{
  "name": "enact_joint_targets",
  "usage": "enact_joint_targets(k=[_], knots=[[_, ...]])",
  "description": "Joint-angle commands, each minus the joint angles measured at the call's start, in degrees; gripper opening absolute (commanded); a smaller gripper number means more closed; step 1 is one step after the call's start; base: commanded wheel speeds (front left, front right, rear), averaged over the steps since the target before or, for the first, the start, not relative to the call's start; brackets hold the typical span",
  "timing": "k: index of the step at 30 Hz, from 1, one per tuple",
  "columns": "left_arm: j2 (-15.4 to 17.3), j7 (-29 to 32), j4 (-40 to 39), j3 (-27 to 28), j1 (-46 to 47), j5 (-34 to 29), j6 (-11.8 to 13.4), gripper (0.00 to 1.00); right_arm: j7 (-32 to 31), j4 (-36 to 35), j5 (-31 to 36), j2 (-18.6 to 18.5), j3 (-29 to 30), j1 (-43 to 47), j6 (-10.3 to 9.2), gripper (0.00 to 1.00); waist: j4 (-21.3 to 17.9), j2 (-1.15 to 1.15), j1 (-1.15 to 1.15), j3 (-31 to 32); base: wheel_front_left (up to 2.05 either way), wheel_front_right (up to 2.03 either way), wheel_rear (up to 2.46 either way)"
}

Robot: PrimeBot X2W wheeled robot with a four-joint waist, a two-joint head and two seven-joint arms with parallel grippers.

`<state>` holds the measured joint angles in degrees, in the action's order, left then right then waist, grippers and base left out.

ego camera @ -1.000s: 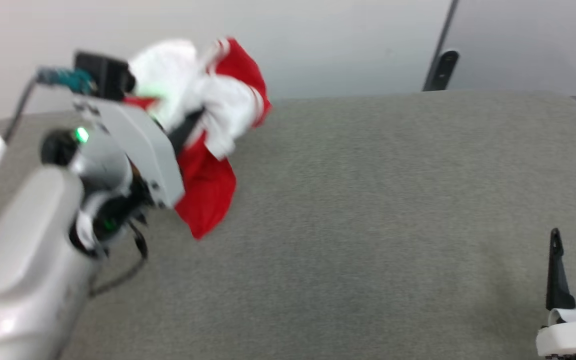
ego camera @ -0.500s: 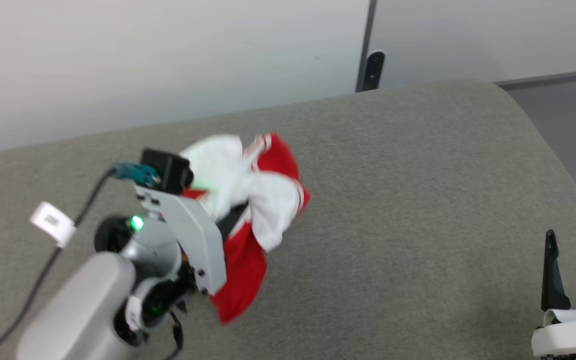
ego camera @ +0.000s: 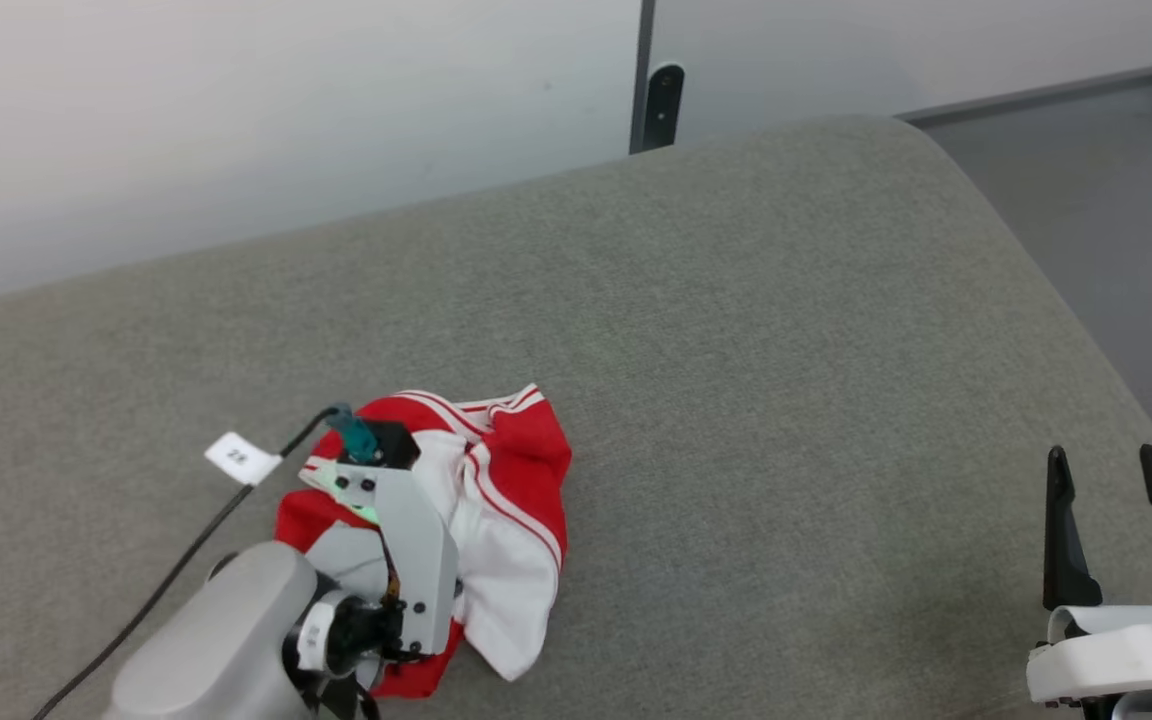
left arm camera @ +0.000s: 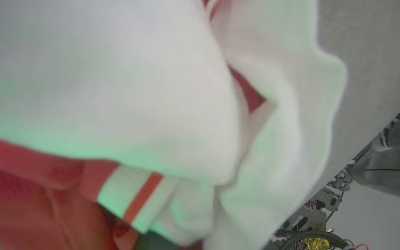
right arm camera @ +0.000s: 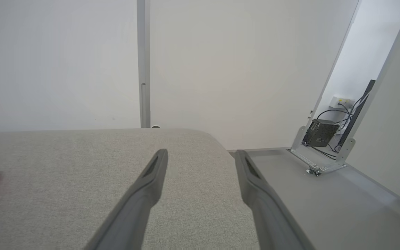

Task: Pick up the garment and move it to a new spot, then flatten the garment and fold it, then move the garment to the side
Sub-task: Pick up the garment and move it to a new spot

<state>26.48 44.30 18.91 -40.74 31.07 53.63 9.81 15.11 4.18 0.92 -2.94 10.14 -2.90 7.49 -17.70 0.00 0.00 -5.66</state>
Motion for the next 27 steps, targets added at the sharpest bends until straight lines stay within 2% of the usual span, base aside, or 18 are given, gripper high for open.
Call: enact_joint_targets(k=[1,4,5,6,7,8,15,22,27], knots=[[-0.1,0.6,0.7,-0.3,1.0,0.0,0.1,0.0,0.1,0.2,-0.3,0.1,-0.4,-0.7,0.0,1.0,-0.7,0.0,0.0,-0.7,0.0,0.0,0.0],[-1.5,2.4,4.6,-1.3,2.5,0.1,-0.5,0.0,0.1,0.6,-1.1,0.1,-1.0,-1.1,0.0,1.0,-1.1,0.0,0.0,-1.1,0.0,0.0,0.0],[-1.7,2.3,5.4,-1.6,3.2,-0.3,-1.1,0.16,0.1,0.7,-1.3,0.1,-1.2,-1.1,0.0,1.0,-1.2,0.0,0.0,-1.2,0.0,0.0,0.0],[-2.1,2.2,6.0,-1.6,3.7,-0.2,-1.5,0.45,0.1,0.8,-1.6,0.1,-1.4,-1.2,0.0,1.0,-1.2,0.0,0.0,-1.3,0.0,0.0,0.0],[-2.3,2.4,6.5,-1.7,4.1,0.2,-2.1,0.83,0.1,1.0,-1.8,0.1,-1.6,-1.1,0.0,1.0,-1.3,0.0,0.0,-1.2,0.0,0.0,0.0],[-2.4,2.4,6.6,-1.8,4.6,0.1,-2.8,1.0,0.1,1.1,-1.9,0.1,-1.5,-1.0,0.0,1.0,-1.1,0.0,0.0,-1.0,0.0,0.0,0.0],[-1.5,2.8,5.4,-2.1,6.1,0.0,-4.7,1.0,0.1,2.5,-1.5,0.1,-0.8,0.2,0.0,1.0,1.3,0.0,0.0,1.8,0.0,0.0,0.0],[0.2,4.1,-0.3,-1.8,6.4,0.1,-4.4,1.0,0.1,2.8,-0.7,0.1,-1.0,1.4,0.0,1.0,4.8,0.0,0.0,5.5,0.0,0.0,0.0],[2.7,-0.6,-6.9,-0.1,6.3,-1.3,-6.1,1.0,0.1,1.9,-0.9,0.1,-2.2,1.9,0.0,1.0,7.4,0.0,0.0,6.6,0.0,0.0,0.0]])
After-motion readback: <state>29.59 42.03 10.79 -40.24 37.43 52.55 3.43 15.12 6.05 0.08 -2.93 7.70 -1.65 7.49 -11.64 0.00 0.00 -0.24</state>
